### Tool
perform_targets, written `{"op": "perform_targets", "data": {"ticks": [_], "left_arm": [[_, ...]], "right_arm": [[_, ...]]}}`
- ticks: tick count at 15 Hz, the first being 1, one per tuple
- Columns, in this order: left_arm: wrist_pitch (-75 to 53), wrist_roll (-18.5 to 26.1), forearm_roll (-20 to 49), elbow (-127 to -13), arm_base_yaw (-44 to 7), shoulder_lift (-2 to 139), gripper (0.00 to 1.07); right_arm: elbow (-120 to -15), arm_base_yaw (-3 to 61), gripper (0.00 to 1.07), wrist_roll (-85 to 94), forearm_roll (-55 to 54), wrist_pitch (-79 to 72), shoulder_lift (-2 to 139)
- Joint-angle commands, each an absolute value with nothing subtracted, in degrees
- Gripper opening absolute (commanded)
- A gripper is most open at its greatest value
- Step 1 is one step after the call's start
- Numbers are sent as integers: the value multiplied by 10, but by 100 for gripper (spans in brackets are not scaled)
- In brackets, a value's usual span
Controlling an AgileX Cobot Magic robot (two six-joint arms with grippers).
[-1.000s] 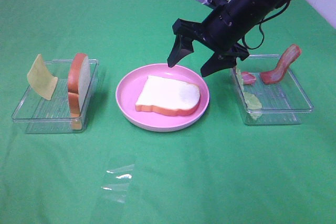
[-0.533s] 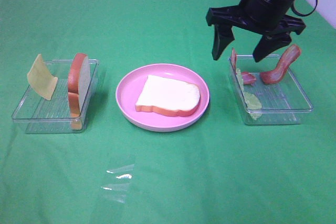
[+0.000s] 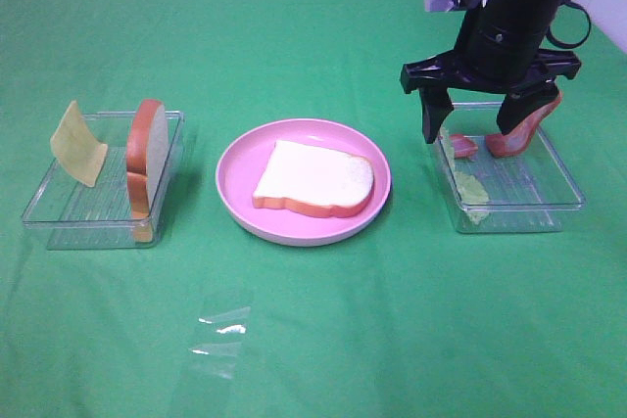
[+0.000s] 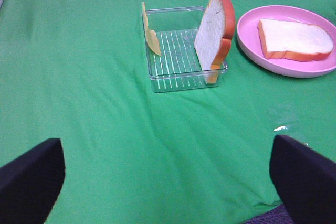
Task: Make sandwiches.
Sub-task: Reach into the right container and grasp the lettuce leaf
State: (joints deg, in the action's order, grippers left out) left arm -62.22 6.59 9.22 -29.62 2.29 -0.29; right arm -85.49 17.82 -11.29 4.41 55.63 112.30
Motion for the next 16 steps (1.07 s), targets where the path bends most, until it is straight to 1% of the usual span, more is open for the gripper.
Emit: {"op": "perform_targets", "data": {"ticks": [1,4,9,13,14,16], "left_arm": [[-617,66,97,-296,21,-11,98],[-617,66,97,-296,21,-11,98],[-617,66,97,-296,21,-11,98],[-617,66,97,-296,21,-11,98],[-617,66,97,-296,21,-11,98],[-617,66,97,-296,21,-11,98]], "right_arm": [[-880,176,81,-116,46,558,1155],[-912,176,80,-116,50,574,1185],[-913,176,79,-116,46,586,1209],[-913,176,74,-113,44,596,1213],[-913,176,66,-113,44,596,1213],[-913,176,47,-114,44,599,1213]]}}
